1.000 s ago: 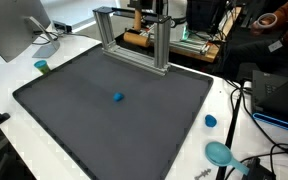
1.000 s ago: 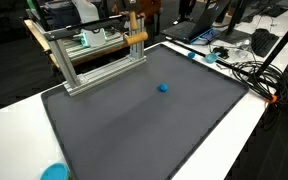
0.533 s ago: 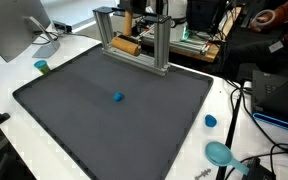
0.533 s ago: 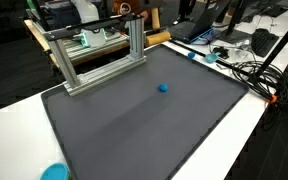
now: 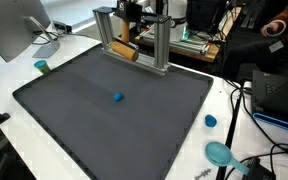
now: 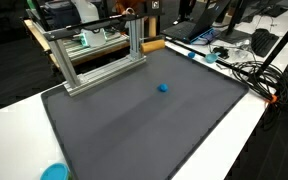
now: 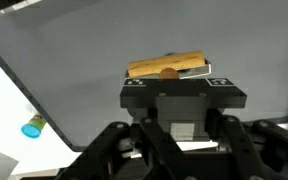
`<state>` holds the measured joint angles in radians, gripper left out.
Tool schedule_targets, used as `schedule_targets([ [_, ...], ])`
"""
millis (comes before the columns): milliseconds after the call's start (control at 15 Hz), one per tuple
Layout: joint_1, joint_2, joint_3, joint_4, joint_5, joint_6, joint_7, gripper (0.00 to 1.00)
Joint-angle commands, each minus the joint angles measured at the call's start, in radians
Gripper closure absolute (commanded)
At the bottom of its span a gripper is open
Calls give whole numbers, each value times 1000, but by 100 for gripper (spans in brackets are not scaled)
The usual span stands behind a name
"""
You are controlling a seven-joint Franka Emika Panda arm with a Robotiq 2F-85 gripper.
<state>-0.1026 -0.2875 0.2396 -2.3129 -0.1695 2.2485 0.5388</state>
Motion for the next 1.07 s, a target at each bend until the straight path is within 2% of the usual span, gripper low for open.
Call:
schedule_targets([
  [0,9,235,11,181,-137,-149,127,78],
  [200,83,397,-37,323,-63,-177,64,78],
  [267,100,441,-54,376,-12,-170,-13,78],
  [467,108,526,-94,519,150,-197,-226,78],
  [600,99,548,-123,593,196,-258,-307,78],
  [667,101,548,-141,617,199,-295,-296,78],
  [733,129,532,-148,534,164,-214,-257,53],
  [1000,121,538,-169,591,176,-269,-283,53],
])
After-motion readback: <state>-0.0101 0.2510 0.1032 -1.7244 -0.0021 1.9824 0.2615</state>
